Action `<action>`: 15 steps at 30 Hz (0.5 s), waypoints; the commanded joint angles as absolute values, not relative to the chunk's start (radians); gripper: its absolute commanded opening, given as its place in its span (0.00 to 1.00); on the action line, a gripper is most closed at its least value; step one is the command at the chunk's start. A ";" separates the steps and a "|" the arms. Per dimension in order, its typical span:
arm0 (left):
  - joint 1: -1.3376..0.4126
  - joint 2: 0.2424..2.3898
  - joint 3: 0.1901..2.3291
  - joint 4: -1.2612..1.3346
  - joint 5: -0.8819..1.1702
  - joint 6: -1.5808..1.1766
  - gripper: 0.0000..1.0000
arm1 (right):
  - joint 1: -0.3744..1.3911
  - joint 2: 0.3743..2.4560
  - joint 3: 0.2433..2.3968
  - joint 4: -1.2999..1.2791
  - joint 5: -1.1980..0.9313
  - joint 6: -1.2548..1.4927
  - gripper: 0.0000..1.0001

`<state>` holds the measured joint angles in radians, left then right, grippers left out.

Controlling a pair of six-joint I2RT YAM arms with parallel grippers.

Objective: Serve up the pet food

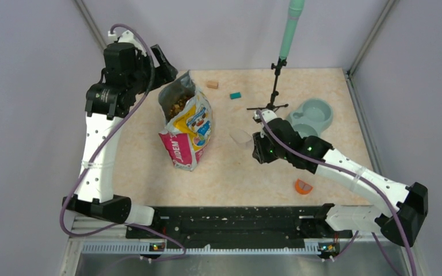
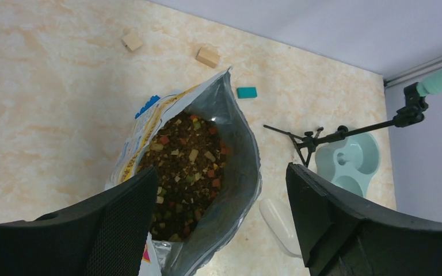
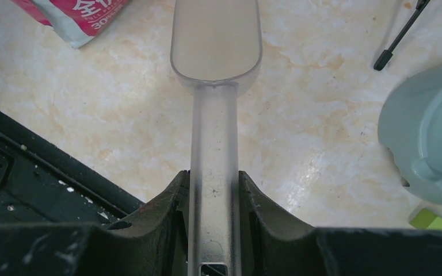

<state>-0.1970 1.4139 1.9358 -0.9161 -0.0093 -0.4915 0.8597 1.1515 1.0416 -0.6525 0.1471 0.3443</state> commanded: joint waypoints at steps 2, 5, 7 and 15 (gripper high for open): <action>-0.186 1.383 1.943 -0.948 -0.060 -0.475 0.86 | 0.850 1.139 1.118 -0.660 0.206 0.311 0.00; -0.178 1.425 1.995 -1.043 -0.107 -0.466 0.86 | 0.850 1.182 1.196 -0.728 0.243 0.277 0.00; -0.168 1.453 2.037 -1.105 -0.135 -0.461 0.86 | 0.850 1.192 1.243 -0.754 0.254 0.256 0.00; -0.141 1.499 2.043 -1.143 -0.153 -0.445 0.86 | 0.850 1.162 1.229 -0.735 0.257 0.261 0.00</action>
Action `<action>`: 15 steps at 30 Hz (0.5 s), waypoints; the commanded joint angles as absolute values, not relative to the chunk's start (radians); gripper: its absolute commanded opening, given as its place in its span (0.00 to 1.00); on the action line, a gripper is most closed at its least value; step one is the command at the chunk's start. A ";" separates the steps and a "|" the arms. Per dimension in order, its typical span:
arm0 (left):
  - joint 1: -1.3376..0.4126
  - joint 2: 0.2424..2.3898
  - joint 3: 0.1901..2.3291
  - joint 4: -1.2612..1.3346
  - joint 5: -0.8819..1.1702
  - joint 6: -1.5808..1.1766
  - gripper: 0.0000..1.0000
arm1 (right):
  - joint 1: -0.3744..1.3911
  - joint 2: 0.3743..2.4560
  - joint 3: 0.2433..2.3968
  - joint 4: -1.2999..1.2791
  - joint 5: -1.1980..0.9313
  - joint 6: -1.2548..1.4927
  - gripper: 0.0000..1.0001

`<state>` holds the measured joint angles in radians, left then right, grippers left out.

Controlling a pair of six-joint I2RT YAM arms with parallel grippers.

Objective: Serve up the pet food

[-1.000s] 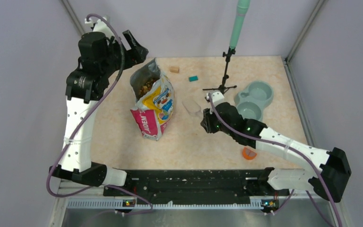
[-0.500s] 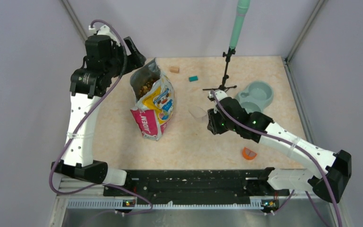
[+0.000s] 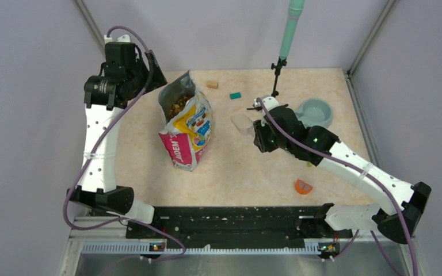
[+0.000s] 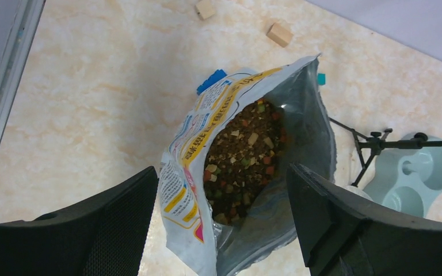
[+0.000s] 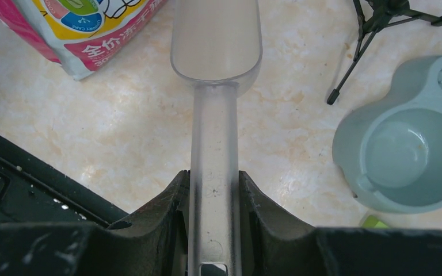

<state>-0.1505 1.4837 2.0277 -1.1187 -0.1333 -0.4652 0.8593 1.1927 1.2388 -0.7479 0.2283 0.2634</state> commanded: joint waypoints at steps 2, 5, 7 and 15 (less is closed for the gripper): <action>-0.141 1.498 2.026 -1.121 -0.135 -0.446 0.86 | 0.850 1.136 1.132 -0.659 0.267 0.277 0.00; -0.140 1.474 1.973 -1.067 -0.120 -0.451 0.86 | 0.851 1.044 0.865 -0.303 0.286 0.273 0.00; -0.140 1.468 1.961 -1.053 -0.117 -0.455 0.85 | 0.851 0.976 0.651 0.017 0.333 0.265 0.00; -0.140 1.432 1.903 -0.997 -0.123 -0.473 0.85 | 0.851 1.106 0.254 0.733 0.482 0.148 0.00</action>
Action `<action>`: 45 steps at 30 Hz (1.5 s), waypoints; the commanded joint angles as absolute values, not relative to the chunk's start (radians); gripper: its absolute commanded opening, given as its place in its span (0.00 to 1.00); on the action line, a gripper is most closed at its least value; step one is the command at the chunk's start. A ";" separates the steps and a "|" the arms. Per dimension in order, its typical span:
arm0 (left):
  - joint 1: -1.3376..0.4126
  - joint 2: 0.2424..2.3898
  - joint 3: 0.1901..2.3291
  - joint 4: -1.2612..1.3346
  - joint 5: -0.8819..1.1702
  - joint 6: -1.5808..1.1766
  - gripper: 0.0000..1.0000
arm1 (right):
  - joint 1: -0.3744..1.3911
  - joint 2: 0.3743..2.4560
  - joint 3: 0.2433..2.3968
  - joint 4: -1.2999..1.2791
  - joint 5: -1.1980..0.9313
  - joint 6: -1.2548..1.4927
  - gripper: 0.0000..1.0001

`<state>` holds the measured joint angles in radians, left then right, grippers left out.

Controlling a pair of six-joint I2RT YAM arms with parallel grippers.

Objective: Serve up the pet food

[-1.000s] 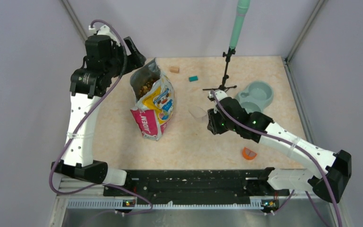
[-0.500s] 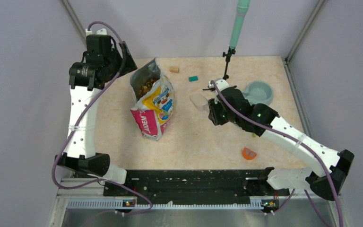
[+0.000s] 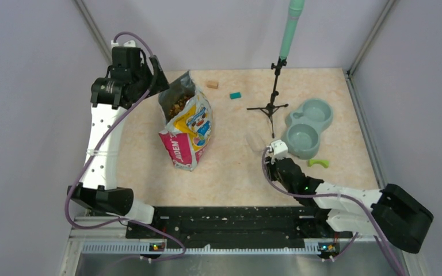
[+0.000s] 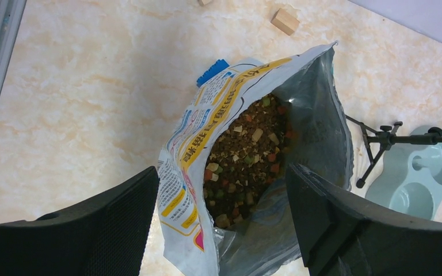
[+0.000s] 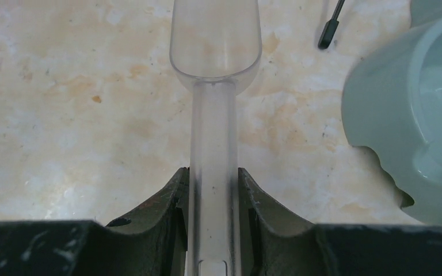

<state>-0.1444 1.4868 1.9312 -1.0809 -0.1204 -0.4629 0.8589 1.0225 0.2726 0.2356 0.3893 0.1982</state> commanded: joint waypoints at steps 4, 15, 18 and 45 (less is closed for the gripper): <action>-0.138 1.431 1.904 -0.992 -0.106 -0.492 0.85 | 0.851 1.231 0.246 0.829 0.452 0.225 0.00; -0.132 1.429 1.923 -0.999 -0.083 -0.510 0.84 | 0.851 1.456 0.213 0.996 0.411 0.302 0.00; -0.129 1.442 1.931 -1.010 -0.077 -0.510 0.84 | 0.852 1.499 0.205 1.031 0.408 0.326 0.00; -0.109 1.518 2.002 -1.058 -0.058 -0.533 0.84 | 0.848 1.797 0.281 1.263 0.470 0.140 0.39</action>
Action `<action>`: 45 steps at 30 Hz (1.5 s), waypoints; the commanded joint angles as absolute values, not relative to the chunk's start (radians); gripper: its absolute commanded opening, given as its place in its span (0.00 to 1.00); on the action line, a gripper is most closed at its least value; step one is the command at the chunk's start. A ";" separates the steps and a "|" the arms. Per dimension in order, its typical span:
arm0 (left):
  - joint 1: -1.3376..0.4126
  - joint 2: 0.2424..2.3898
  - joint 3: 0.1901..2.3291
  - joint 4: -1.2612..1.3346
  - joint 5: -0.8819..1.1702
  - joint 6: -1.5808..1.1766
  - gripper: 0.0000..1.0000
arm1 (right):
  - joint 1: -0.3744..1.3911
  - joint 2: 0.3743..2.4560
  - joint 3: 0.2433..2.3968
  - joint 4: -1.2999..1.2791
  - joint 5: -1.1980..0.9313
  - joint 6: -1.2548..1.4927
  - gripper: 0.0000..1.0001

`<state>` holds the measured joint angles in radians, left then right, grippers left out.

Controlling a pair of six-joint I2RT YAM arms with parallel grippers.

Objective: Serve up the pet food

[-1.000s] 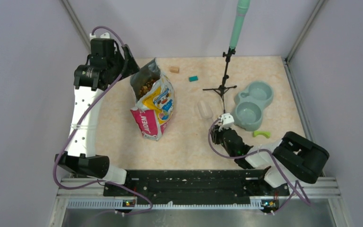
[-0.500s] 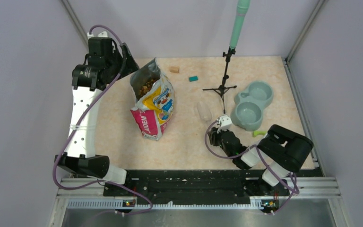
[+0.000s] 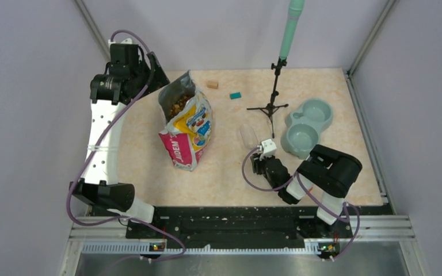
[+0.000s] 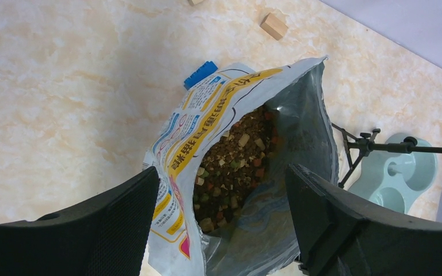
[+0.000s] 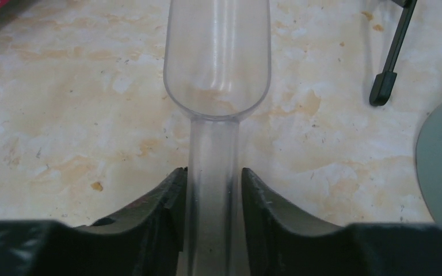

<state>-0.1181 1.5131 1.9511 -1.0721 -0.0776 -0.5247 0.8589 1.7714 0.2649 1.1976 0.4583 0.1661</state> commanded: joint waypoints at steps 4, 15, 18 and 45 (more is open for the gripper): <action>-0.107 1.523 2.006 -1.055 -0.048 -0.535 0.84 | 0.848 1.768 0.271 1.255 0.455 0.137 0.12; -0.090 1.483 2.047 -1.075 -0.100 -0.515 0.85 | 0.849 1.332 0.655 0.143 0.534 0.298 0.00; -0.081 1.471 2.055 -1.093 -0.149 -0.490 0.86 | 0.848 1.227 0.787 -0.121 0.464 0.310 0.00; -0.046 1.400 1.682 -0.891 0.070 -0.296 0.86 | 0.847 1.392 1.823 -1.160 0.130 0.243 0.00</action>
<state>-0.0475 1.3960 1.7290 -0.9600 0.0845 -0.3317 0.8539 1.3964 1.8080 -1.1313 0.1436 0.2546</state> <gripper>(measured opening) 0.883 0.290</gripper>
